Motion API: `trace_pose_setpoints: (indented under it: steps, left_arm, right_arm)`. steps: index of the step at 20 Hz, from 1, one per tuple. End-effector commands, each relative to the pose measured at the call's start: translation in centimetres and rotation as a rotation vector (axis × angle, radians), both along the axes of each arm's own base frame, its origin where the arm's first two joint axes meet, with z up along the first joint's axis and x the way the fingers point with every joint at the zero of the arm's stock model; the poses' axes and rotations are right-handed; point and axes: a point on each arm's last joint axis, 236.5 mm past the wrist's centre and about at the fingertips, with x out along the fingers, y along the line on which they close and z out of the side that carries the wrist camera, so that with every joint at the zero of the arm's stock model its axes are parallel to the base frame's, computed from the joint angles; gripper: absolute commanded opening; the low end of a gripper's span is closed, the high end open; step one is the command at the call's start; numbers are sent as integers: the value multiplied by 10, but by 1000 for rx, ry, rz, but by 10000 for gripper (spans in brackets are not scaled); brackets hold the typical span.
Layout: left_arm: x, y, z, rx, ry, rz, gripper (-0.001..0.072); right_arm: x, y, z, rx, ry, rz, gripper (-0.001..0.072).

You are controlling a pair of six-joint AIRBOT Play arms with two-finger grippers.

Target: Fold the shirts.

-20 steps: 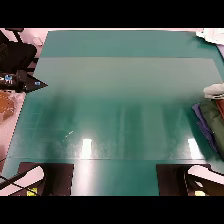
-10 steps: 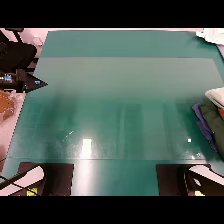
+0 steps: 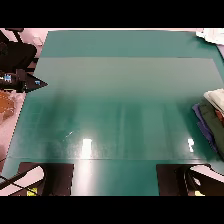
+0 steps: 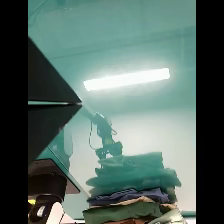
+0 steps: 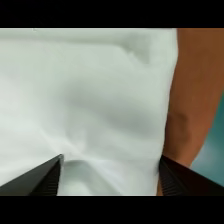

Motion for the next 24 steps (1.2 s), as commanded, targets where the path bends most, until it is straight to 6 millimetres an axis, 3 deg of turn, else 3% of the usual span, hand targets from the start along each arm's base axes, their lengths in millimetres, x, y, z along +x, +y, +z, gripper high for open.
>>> trace_pose_setpoints:
  steps: [1,3,4,5,6,7,9,10,12,13,15,18,20,22,24]
  left_arm:
    - [0,-2,3,-11,-6,-4,24]
    - [3,-3,7,-27,-23,1,24]
    - [5,-4,10,-37,-32,5,23]
    - [5,-5,12,-44,-39,1,23]
    - [5,-7,14,-48,-44,-3,23]
    - [4,-9,16,-46,-52,-6,22]
    - [3,-18,22,-36,-94,-39,22]
    - [2,-29,27,-39,-115,-70,22]
    - [1,-58,37,-24,-167,-135,21]
    - [-3,-75,42,-21,-189,-183,22]
    - [-9,-109,55,-18,-235,-261,22]
    - [-13,-149,78,-19,-325,-327,22]
    - [-19,-164,90,-21,-362,-364,23]
    - [-21,-167,97,-20,-379,-372,24]
    - [-25,-168,100,-23,-382,-381,24]
  right_arm:
    - [-9,-14,24,-52,67,-45,706]
    - [7,-32,65,-186,23,-26,706]
    - [23,-42,94,-286,-26,4,699]
    - [56,-44,125,-379,-118,89,563]
    - [98,-32,151,-434,-235,227,275]
    - [142,-7,176,-455,-352,391,22]
    - [207,60,196,-391,-491,642,22]
    - [230,101,194,-331,-513,777,22]
    - [264,205,178,-193,-560,1151,23]
    - [273,265,170,-117,-610,1346,23]
    - [279,361,156,-4,-659,1574,23]
    - [267,475,134,99,-688,1820,23]
    - [260,518,126,122,-699,1905,23]
    - [263,536,121,108,-711,1925,23]
    - [261,542,123,106,-724,1933,23]
